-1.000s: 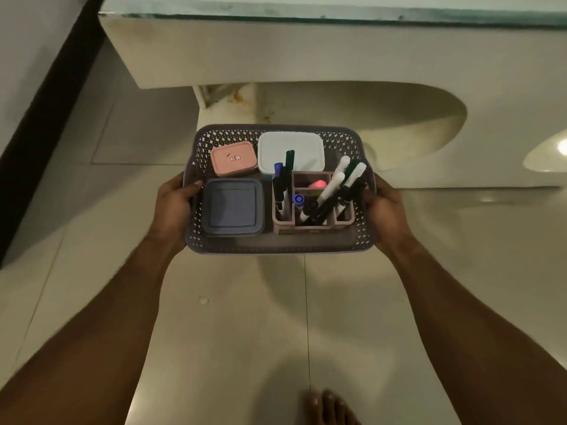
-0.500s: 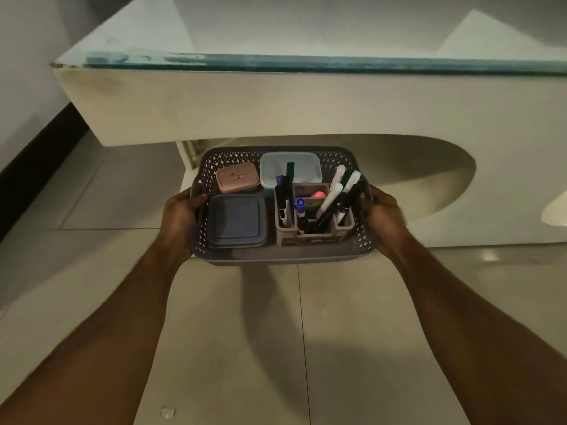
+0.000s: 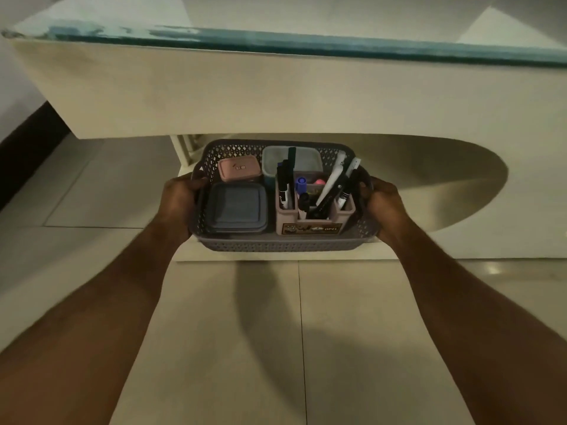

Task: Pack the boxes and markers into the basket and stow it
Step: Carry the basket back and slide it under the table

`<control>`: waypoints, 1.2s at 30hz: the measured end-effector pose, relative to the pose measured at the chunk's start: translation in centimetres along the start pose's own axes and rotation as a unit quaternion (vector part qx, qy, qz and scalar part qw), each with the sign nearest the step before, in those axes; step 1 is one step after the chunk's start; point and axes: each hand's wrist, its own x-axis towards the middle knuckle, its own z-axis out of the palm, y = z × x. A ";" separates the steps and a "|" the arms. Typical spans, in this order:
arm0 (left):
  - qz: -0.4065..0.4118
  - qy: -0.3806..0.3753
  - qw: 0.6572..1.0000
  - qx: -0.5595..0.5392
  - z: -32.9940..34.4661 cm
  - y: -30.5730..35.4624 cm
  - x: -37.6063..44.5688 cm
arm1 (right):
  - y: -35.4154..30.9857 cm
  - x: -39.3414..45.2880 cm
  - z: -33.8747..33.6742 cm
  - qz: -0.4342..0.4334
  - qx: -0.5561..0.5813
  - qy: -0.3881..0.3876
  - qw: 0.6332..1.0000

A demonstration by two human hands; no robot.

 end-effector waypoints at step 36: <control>0.354 0.090 0.602 0.710 7.3 -7.0 -4.4 | 4.8 -4.8 7.4 -0.285 -0.600 0.135 0.735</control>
